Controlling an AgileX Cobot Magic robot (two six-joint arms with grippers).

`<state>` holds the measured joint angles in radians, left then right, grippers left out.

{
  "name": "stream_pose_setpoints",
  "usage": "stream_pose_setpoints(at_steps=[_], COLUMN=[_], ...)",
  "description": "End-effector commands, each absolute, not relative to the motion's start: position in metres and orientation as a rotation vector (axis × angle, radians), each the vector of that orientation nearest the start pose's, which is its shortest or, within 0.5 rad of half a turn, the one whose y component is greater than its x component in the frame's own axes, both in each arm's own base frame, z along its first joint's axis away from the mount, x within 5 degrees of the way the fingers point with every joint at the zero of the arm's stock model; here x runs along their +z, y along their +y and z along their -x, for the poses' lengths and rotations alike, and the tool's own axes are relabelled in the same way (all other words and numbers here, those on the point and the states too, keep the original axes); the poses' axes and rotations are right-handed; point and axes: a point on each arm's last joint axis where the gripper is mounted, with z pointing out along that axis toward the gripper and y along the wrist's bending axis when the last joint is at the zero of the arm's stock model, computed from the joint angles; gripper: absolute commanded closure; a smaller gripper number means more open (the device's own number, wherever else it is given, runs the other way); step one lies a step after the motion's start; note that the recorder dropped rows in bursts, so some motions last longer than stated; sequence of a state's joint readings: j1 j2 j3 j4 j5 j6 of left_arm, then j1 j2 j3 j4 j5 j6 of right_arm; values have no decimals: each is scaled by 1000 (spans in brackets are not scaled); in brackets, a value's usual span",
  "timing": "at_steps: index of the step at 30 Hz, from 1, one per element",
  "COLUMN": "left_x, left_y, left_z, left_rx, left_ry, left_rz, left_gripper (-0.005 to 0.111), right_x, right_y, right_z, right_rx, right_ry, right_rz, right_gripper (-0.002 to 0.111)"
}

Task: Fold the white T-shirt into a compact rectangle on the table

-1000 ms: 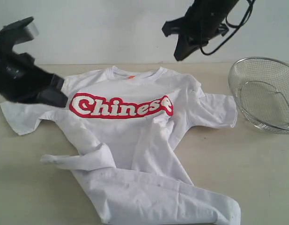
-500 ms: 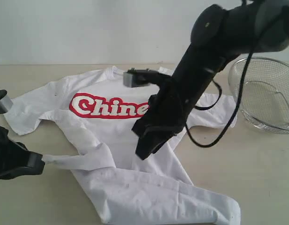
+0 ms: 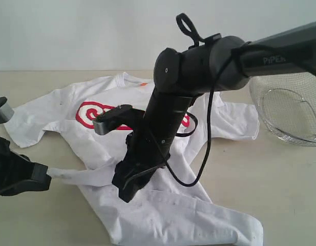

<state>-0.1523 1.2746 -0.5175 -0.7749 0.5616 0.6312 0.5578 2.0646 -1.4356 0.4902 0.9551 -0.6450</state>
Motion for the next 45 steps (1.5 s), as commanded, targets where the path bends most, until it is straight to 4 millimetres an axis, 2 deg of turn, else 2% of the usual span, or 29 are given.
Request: stream_pose_setpoints(at_steps=[1,9,16,18,23,26,28,30,35,38,42,45], left_x=[192,192,193,193,193,193,193,193,193,193,193,193], left_y=[-64,-64,-64,-64,-64,-64,-64,-64,-64,-64,-64,-64], left_z=[-194,-195,-196,-196,-196,-196,-196,-196,-196,-196,-196,-196], left_rx=[-587,-589,-577,-577,-573,-579,-581,-581,-581,-581,-581,-581], left_ry=[2637,2634,2624,2624,2619,2618,2620,2620,2620,2620,2620,2620], left_rz=[-248,-239,-231,-231,-226,-219,-220,-220,-220,-220,-220,-220], left_gripper=[102,102,102,102,102,102,102,102,102,102,102,102], right_x=[168,141,140,140,142,142,142,142,146,150,159,160], right_y=[245,244,243,243,243,244,244,245,248,250,256,256], right_z=[-332,-335,-325,-322,-317,-317,-319,-320,-323,-324,-330,-330], right_rx=[566,529,607,632,698,694,687,686,702,729,756,765], right_ry=[2631,2682,2765,2789,2825,2812,2797,2789,2775,2750,2711,2710], right_rz=[1315,1346,1394,1410,1424,1431,1415,1405,1388,1398,1375,1371], right_gripper=[43,43,44,51,76,84,83,76,41,41,48,49])
